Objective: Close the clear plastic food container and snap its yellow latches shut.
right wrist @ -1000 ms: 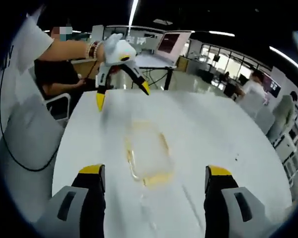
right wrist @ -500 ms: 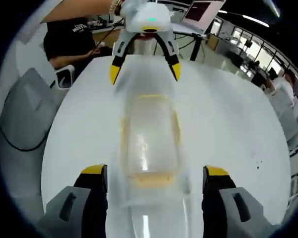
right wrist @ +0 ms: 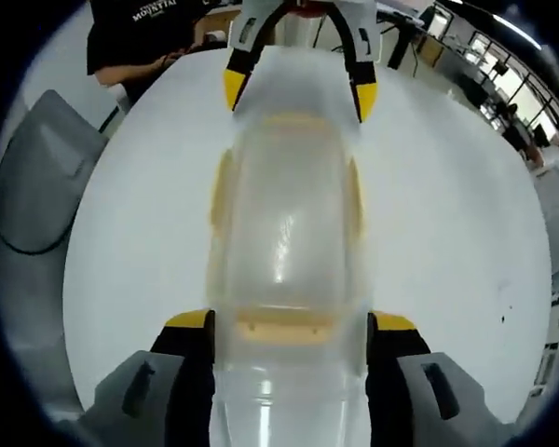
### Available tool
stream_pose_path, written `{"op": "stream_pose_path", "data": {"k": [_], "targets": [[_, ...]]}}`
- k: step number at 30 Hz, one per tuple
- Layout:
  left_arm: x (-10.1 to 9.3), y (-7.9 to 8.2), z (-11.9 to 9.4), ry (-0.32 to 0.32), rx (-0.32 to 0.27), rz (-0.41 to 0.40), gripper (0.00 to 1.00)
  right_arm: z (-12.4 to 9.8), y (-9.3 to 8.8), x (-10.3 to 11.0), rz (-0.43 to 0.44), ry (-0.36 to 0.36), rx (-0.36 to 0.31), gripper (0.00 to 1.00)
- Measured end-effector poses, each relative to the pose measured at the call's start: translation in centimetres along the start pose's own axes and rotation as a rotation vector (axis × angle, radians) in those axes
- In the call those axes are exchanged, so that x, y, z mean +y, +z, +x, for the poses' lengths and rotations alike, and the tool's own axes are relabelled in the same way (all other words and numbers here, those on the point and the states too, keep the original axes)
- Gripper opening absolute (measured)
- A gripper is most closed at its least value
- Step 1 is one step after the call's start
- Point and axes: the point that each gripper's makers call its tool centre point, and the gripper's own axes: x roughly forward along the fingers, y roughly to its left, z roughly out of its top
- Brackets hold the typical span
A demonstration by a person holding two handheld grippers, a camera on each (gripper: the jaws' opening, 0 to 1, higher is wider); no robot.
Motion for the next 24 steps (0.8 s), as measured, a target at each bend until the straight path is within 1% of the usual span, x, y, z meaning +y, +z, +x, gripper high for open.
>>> {"op": "stream_pose_path", "data": {"k": [3, 6, 9, 10, 11, 12, 13, 15, 16, 18, 20, 21, 24], "targets": [[0.25, 0.19, 0.10, -0.007, -0.013, -0.025, 0.74, 0.33, -0.42, 0.15, -0.008, 0.014, 0.024, 0.57], [0.28, 0.24, 0.12, -0.010, -0.018, -0.029, 0.65, 0.32, -0.42, 0.17, 0.002, 0.024, 0.026, 0.55], [0.10, 0.07, 0.30, -0.029, -0.012, -0.044, 0.55, 0.35, -0.36, 0.24, 0.007, 0.032, 0.028, 0.51], [0.05, 0.18, 0.40, -0.032, -0.018, -0.046, 0.53, 0.36, -0.36, 0.26, 0.009, 0.034, 0.028, 0.48], [-0.03, 0.26, 0.53, -0.034, -0.021, -0.044, 0.53, 0.36, -0.36, 0.28, 0.014, 0.037, 0.026, 0.44], [0.01, 0.12, 0.60, -0.033, -0.009, -0.024, 0.52, 0.40, -0.38, 0.39, 0.027, 0.045, 0.027, 0.43], [0.10, 0.14, 0.72, -0.028, -0.009, -0.021, 0.50, 0.41, -0.35, 0.33, 0.023, 0.039, 0.025, 0.42], [0.45, 0.10, 0.77, -0.009, -0.004, 0.020, 0.46, 0.43, -0.33, 0.48, 0.030, 0.037, 0.026, 0.39], [0.19, 0.08, 0.79, -0.020, -0.007, 0.000, 0.46, 0.47, -0.37, 0.67, 0.021, 0.039, 0.029, 0.38], [0.18, -0.06, 0.79, -0.017, -0.014, -0.021, 0.44, 0.50, -0.42, 0.67, 0.029, 0.036, 0.031, 0.38], [0.33, -0.39, 0.62, -0.016, -0.016, -0.035, 0.35, 0.49, -0.44, 0.57, 0.056, 0.029, 0.030, 0.38], [0.43, -0.28, 0.73, -0.009, -0.035, -0.049, 0.35, 0.47, -0.40, 0.56, 0.057, 0.031, 0.029, 0.38], [0.33, -0.30, 0.73, -0.008, -0.032, -0.043, 0.34, 0.46, -0.37, 0.54, 0.054, 0.028, 0.034, 0.37]]}}
